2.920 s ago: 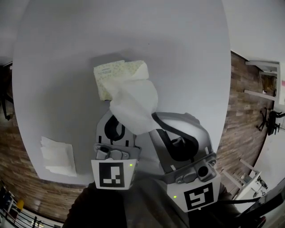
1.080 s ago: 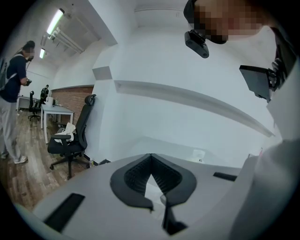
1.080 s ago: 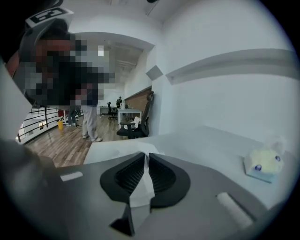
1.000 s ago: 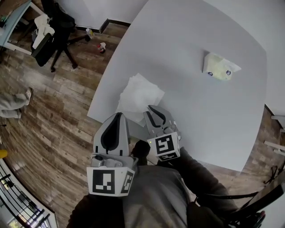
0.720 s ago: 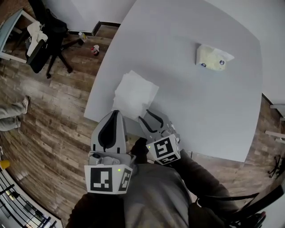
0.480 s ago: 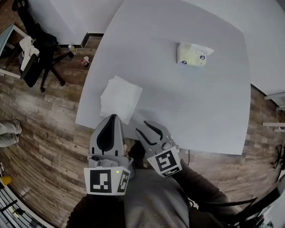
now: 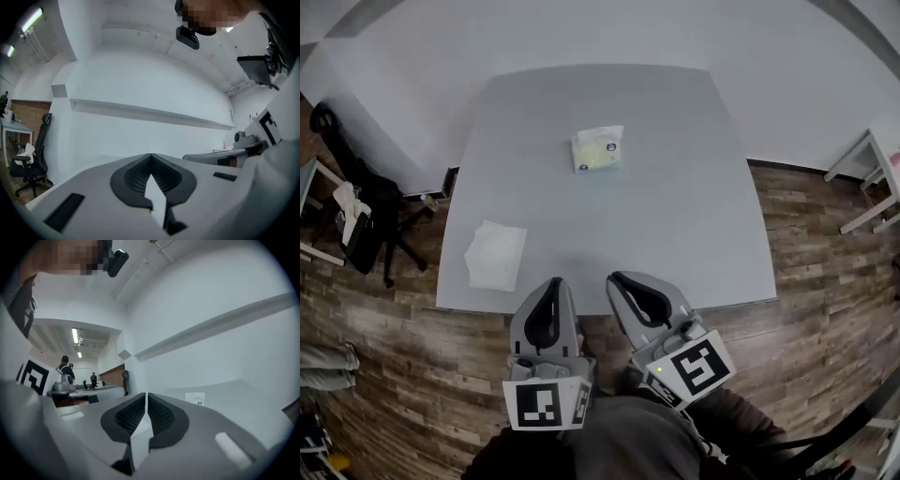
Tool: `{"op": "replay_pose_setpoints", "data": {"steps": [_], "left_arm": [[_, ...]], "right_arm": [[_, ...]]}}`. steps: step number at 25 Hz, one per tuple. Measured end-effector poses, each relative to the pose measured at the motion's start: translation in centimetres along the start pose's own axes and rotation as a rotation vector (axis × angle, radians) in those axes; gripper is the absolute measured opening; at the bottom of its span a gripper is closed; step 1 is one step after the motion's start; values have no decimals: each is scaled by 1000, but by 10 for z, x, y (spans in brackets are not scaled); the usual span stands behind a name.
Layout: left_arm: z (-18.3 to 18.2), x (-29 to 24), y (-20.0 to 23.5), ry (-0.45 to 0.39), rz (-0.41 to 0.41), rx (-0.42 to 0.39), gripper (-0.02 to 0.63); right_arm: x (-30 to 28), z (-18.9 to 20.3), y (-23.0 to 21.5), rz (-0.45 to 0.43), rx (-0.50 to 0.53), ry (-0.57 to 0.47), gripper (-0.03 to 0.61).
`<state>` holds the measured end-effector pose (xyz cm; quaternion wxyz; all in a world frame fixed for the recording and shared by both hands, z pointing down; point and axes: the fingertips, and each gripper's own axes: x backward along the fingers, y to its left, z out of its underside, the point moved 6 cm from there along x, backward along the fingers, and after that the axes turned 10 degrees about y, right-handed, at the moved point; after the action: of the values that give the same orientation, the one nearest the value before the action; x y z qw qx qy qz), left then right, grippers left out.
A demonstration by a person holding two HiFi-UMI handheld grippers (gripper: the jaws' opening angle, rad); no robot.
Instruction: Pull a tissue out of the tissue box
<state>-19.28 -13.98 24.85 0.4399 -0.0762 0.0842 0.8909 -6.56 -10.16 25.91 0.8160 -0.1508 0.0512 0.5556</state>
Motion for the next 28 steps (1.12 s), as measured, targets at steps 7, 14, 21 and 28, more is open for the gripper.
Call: {"op": "replay_pose_setpoints", "data": {"steps": [7,14,21,28], "left_arm": [[-13,17,-72,-20,72,-52,2],[-1,19,-94,26,166,-88,2],[-6,26,-87,31,228,-123,2],[-14,34,-72,-35,229,-70,2]], "right_arm": [[81,-21,-11,63,-15,-84,2],[95,-9,-8,111,-17,-86,2],[88,-9,4,146,-13,-88,0],[83,-11,26,166,20,-77,0]]}}
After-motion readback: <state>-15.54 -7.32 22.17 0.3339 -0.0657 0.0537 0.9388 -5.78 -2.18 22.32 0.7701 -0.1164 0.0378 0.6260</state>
